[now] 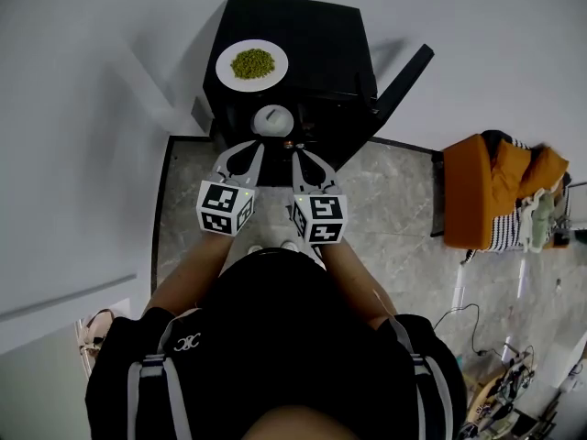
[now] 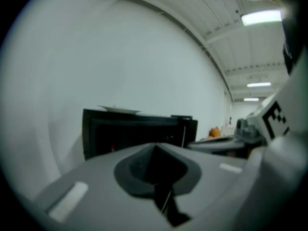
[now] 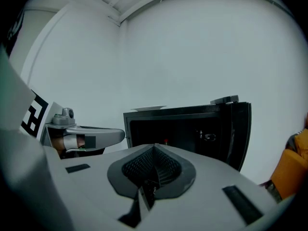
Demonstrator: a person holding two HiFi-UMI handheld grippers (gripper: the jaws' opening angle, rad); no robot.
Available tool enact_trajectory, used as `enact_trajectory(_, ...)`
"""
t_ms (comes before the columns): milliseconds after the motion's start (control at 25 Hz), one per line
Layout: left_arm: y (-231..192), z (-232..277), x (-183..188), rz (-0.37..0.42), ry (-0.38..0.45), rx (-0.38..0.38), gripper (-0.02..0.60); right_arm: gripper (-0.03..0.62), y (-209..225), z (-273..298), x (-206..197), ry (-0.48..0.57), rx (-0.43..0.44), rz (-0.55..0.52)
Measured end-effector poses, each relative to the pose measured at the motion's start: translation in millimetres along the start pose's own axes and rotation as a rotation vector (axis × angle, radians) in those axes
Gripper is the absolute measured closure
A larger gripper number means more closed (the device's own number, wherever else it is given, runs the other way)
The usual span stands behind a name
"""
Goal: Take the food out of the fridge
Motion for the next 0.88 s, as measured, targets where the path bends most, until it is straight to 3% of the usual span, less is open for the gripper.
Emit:
enact_trajectory(560,-1,0,-15,-0.072,-0.029,0.028,0.578,0.594,-1,1,-7,-0.019,0.018,0.007)
enact_trajectory(800,-5,-2,-37,-0.194,-0.058,0.044,0.578,0.595,-4,-3,-11,-0.032,0.034,0.002)
enact_trajectory(880,-8,-3,-50,-0.297,-0.073,0.043,0.575,0.595,-5,-4,-14,-0.042,0.038,0.000)
Point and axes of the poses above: the fingertips, and each gripper's own axes: z forward along the fingers, y to its right, x out of its top, the point moved 2 cm from there along -z, backward along the fingers, and after that the axes turned 6 degrees about -z, right-handed, at the moved point
